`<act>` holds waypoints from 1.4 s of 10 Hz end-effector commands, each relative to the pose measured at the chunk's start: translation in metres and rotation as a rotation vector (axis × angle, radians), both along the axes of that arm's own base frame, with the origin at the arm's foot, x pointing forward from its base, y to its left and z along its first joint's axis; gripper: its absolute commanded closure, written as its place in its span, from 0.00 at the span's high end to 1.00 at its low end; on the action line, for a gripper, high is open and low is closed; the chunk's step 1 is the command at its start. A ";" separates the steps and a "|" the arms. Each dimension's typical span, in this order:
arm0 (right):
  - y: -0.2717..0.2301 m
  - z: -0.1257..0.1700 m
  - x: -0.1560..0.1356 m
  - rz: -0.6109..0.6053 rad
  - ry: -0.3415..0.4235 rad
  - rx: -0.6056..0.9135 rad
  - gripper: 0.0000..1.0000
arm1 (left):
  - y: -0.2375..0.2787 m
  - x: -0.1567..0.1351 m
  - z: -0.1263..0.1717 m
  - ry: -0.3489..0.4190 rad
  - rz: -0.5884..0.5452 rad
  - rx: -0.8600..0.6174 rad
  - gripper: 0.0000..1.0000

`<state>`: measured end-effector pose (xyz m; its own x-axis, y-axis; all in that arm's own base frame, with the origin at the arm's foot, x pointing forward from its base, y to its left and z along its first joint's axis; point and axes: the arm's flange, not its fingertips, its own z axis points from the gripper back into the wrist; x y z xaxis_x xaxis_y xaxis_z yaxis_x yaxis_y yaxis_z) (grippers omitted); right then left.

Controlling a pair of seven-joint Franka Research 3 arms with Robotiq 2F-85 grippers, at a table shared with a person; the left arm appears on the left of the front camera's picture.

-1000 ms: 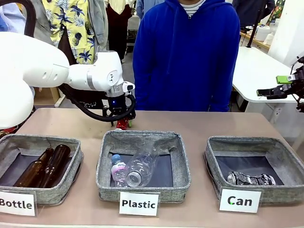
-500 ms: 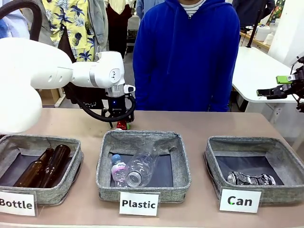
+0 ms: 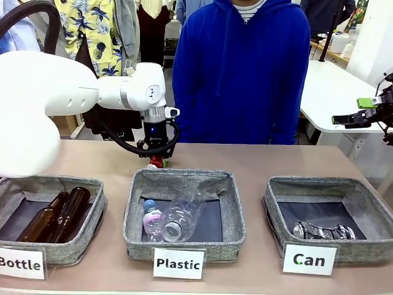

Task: Sort the can waste into the basket.
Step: Pick up the can waste from the table and place it in the right Fabric basket.

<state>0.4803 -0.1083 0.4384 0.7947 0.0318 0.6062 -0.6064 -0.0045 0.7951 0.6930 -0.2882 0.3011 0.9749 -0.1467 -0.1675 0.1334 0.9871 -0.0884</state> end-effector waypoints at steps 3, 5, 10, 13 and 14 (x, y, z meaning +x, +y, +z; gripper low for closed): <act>-0.001 0.001 -0.001 0.017 -0.018 -0.010 1.00 | 0.014 0.003 -0.012 0.008 -0.014 0.042 0.00; -0.001 0.001 -0.001 0.017 -0.018 -0.010 1.00 | 0.026 -0.026 0.031 -0.128 0.012 0.048 0.00; -0.001 0.001 -0.001 0.017 -0.018 -0.010 1.00 | 0.053 -0.165 0.164 -0.525 -0.245 -0.020 0.00; -0.001 0.001 -0.001 0.017 -0.018 -0.010 1.00 | 0.082 -0.248 0.161 -0.400 -0.841 -0.107 0.00; -0.001 0.001 -0.001 0.017 -0.018 -0.010 1.00 | 0.089 -0.260 0.153 -0.392 -0.924 -0.154 0.00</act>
